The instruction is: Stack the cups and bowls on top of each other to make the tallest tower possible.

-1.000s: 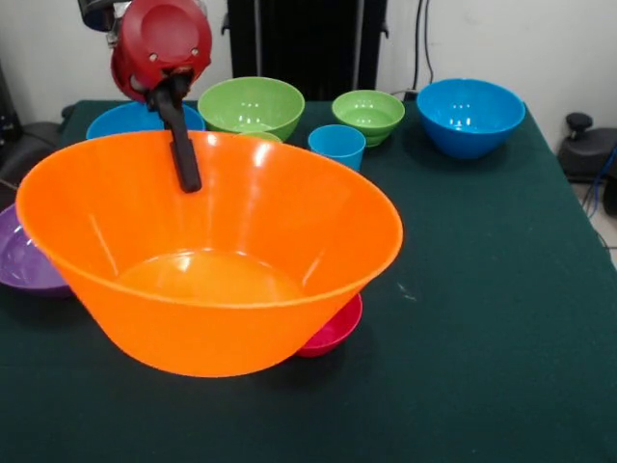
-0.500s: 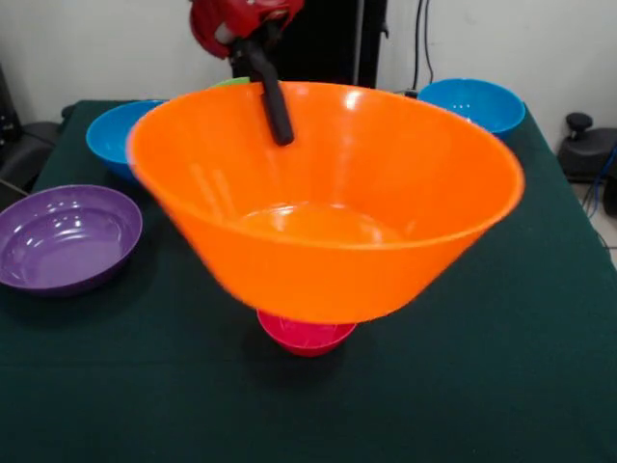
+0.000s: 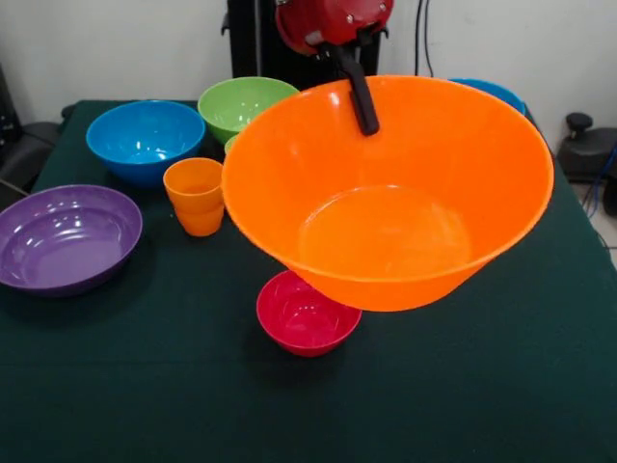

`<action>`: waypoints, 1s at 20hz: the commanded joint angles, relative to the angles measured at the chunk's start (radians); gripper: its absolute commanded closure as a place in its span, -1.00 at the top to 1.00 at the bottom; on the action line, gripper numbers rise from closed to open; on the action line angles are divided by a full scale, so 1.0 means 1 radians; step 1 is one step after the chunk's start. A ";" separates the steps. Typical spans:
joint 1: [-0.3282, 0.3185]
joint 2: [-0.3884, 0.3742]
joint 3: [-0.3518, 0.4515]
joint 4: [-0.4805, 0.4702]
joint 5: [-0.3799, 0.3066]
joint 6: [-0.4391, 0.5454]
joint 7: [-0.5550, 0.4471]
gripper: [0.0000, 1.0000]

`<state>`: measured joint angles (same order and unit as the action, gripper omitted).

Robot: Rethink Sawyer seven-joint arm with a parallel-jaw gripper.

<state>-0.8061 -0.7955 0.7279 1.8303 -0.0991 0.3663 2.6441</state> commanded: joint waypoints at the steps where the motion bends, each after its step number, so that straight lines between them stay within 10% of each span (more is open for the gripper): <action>1: 0.103 0.021 -0.221 -0.047 0.006 0.300 0.083 -1.00; 20: 0.208 -0.005 -0.359 -0.214 0.007 0.368 0.096 -1.00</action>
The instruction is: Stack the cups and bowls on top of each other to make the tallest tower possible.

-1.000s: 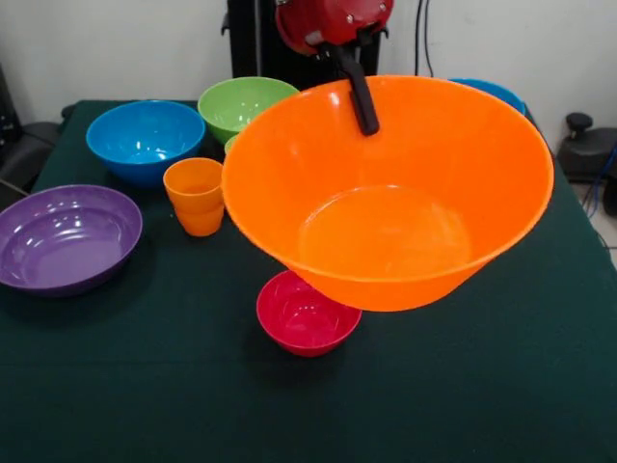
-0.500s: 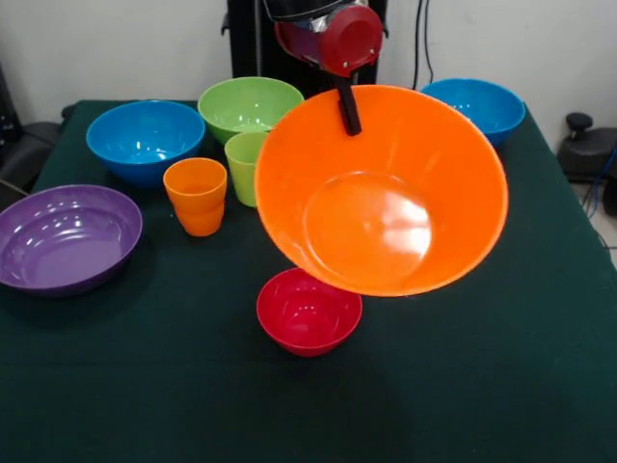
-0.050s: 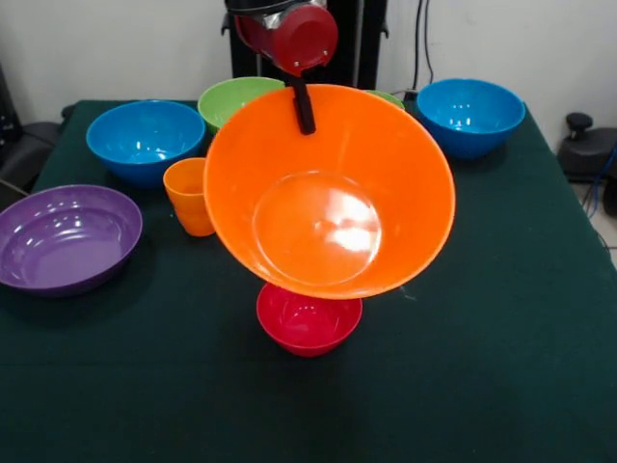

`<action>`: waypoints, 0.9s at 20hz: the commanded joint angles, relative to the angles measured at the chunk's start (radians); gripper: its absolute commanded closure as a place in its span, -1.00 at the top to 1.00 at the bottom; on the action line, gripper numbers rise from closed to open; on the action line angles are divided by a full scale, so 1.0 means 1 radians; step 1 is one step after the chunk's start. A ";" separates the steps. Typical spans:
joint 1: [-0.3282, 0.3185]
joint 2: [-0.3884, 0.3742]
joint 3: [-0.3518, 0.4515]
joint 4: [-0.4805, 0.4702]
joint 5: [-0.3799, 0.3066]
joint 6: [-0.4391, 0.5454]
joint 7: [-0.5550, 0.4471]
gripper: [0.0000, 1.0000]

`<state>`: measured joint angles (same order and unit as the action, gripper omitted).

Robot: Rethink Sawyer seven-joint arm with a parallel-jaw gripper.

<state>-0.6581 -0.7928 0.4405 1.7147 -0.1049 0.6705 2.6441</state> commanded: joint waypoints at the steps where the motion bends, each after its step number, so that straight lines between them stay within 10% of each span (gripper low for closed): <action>1: 0.072 0.000 -0.075 -0.112 0.012 0.048 0.099 -1.00; 6: 0.065 -0.101 -0.078 -0.042 0.002 -0.002 0.052 -1.00; 13: -0.100 -0.394 0.085 0.388 0.153 -0.224 -0.042 -1.00; 18: -0.127 -0.561 0.086 0.346 0.282 -0.056 -0.157 -1.00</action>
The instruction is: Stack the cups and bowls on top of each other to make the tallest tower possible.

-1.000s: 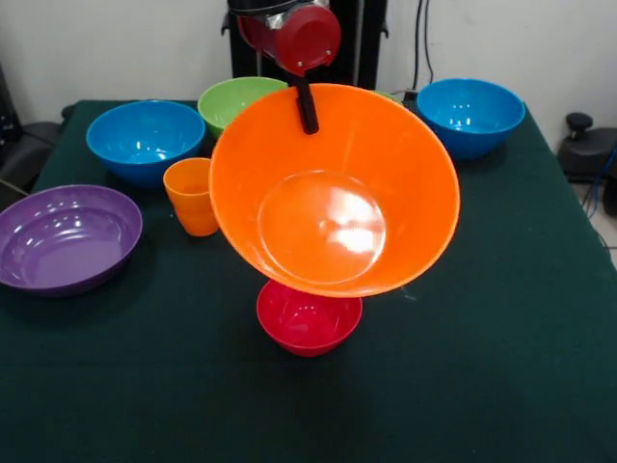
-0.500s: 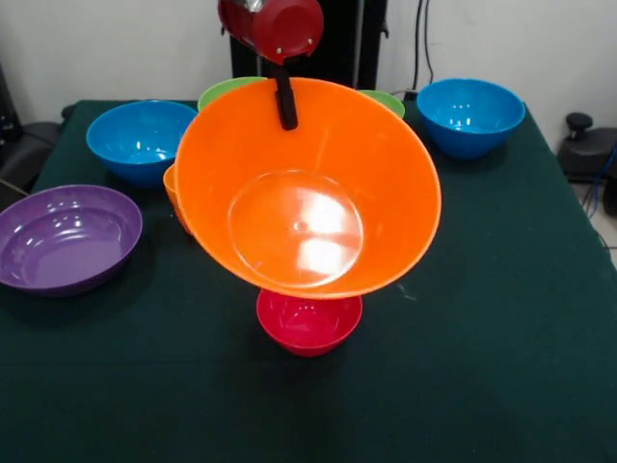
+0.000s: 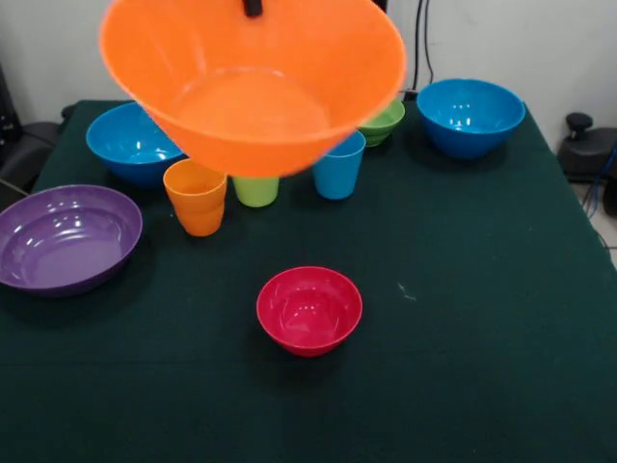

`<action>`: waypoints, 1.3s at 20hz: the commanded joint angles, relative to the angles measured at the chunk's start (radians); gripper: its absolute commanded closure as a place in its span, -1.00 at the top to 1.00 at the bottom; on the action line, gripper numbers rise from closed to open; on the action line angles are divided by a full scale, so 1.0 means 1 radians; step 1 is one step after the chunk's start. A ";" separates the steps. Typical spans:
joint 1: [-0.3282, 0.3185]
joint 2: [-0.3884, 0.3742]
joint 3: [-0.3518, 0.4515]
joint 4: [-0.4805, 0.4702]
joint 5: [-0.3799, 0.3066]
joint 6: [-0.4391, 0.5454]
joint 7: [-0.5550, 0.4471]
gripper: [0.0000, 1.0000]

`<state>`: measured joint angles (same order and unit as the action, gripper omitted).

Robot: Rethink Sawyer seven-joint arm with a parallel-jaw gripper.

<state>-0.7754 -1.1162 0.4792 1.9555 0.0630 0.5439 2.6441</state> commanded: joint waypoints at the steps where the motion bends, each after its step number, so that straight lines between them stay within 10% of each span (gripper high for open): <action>1: 0.009 -0.259 0.018 0.042 0.091 0.123 -0.144 -1.00; 7: 0.025 -0.245 0.027 -0.172 0.074 0.321 -0.058 -1.00; 13: 0.080 -0.121 -0.032 -0.315 -0.038 0.318 0.097 -1.00; 26: 0.165 -0.008 -0.058 -0.271 -0.081 0.157 0.001 -1.00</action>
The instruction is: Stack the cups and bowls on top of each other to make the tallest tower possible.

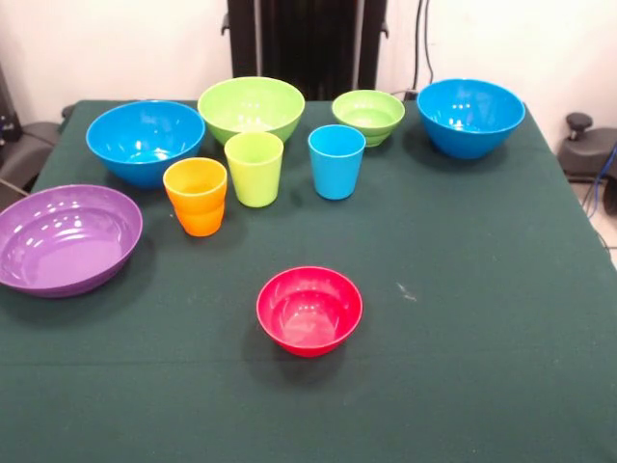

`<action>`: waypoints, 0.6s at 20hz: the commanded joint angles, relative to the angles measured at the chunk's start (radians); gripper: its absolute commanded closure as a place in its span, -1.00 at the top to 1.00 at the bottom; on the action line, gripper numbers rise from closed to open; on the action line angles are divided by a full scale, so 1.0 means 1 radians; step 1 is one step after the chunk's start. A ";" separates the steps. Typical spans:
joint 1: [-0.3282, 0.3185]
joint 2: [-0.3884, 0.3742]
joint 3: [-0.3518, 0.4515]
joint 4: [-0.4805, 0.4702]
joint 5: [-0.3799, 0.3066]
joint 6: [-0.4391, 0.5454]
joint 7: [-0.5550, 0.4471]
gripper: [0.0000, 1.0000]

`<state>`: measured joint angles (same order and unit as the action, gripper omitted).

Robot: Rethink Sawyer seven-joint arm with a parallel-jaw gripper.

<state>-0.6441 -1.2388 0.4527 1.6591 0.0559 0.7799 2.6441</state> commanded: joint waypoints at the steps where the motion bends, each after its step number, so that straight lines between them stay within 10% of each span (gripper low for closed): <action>1: 0.035 0.125 -0.033 0.023 -0.077 -0.081 -0.001 -1.00; 12: 0.035 0.207 -0.066 0.045 -0.095 -0.168 0.005 -1.00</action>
<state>-0.6301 -1.1158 0.4350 1.6590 0.0369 0.6553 2.6441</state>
